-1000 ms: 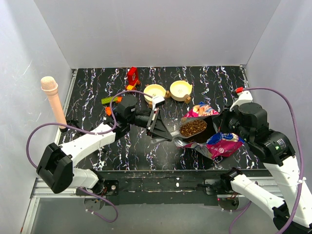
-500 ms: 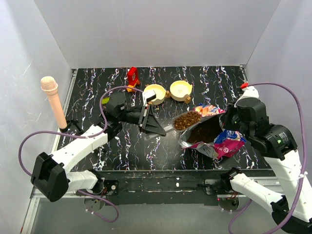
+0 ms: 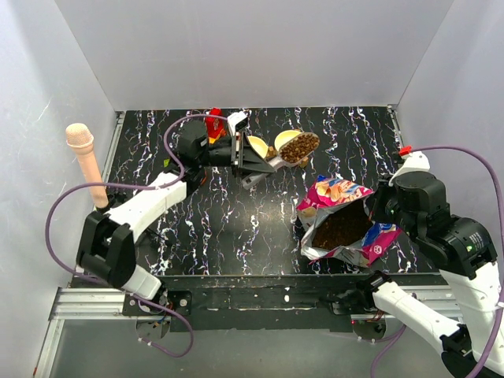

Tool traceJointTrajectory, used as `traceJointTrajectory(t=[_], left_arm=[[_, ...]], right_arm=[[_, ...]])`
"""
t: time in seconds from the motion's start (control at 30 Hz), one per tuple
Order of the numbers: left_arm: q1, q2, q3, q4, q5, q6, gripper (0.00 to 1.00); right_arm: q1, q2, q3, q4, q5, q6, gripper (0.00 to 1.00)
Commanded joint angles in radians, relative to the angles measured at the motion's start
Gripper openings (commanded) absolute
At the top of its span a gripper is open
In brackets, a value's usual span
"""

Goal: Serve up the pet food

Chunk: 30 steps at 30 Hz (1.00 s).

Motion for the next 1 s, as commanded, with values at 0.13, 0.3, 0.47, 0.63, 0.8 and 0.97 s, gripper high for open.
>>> traceJointTrajectory(t=[0.13,0.3,0.47,0.63,0.8,0.97], left_arm=[[0.08,0.21,0.158,0.105,-0.036,0.018,0.0],[0.149,0.32,0.205,0.14,-0.032,0.039,0.0],[0.207,0.417,0.239,0.228,-0.012,0.017,0.0],[0.264,0.492,0.259,0.259,0.008,0.021,0.0],[0.304,0.526,0.245,0.263,0.013,0.044,0.0],[0.307,0.534,0.199,0.285,-0.005,0.044,0.0]], right_arm=[[-0.003,-0.024,0.106,0.076,0.003,-0.029,0.01],[-0.003,-0.021,0.13,0.054,-0.005,-0.038,0.01],[-0.003,-0.019,0.144,0.037,-0.023,-0.044,0.01],[-0.003,-0.015,0.147,0.019,-0.04,-0.039,0.01],[-0.003,-0.002,0.156,0.014,-0.046,-0.038,0.01],[-0.002,-0.002,0.146,0.017,-0.056,-0.041,0.01]])
